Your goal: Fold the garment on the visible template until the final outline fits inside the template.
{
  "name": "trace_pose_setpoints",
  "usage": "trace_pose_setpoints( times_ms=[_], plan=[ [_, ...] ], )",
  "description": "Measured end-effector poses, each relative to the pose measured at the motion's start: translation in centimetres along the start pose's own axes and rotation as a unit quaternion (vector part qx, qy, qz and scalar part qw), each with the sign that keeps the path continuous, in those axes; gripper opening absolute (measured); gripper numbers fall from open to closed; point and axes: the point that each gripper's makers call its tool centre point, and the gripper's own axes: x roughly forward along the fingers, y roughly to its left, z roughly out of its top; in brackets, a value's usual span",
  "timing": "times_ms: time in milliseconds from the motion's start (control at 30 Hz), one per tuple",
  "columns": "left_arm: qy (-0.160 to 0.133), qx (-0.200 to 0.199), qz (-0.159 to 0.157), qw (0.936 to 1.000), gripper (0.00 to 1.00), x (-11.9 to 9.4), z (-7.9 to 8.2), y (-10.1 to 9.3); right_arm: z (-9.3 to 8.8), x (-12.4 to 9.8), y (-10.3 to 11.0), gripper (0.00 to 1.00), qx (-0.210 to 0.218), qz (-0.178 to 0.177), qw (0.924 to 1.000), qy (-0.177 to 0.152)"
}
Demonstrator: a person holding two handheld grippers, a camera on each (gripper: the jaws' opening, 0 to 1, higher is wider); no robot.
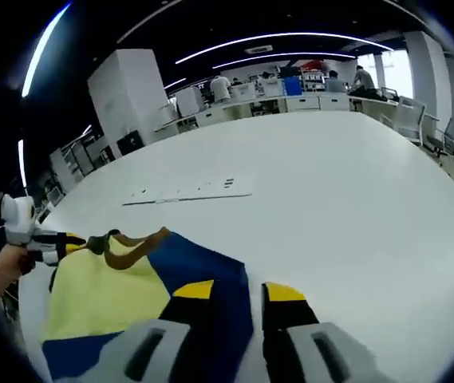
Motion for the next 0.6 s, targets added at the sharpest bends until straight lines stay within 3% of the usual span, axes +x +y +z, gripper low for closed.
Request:
trace_pose_setpoints(
  times_ms=[67, 200, 300, 500, 600],
  plan=[
    [-0.009, 0.002, -0.003, 1.0, 0.27, -0.5, 0.3, 0.0, 0.5, -0.4, 0.4, 0.36, -0.003, 0.007, 1.0, -0.007],
    [-0.058, -0.016, -0.024, 0.9979, 0.37, -1.7, 2.2, -0.7, 1.4, -1.8, 2.0, 0.51, -0.012, 0.031, 0.9993, -0.014],
    [-0.102, -0.032, -0.052, 0.9929, 0.46, -2.9, 4.0, -1.6, 1.8, -2.8, 3.2, 0.63, -0.017, 0.055, 0.9982, -0.017],
    [-0.119, -0.015, -0.06, 0.991, 0.6, -5.2, 4.9, -2.4, 1.7, -5.5, 6.2, 0.76, -0.043, 0.097, 0.9943, -0.011],
    [-0.109, 0.009, -0.043, 0.9931, 0.67, -5.9, 4.5, -2.2, 0.9, -6.8, 7.6, 0.78, -0.054, 0.117, 0.9916, 0.005]
  ],
)
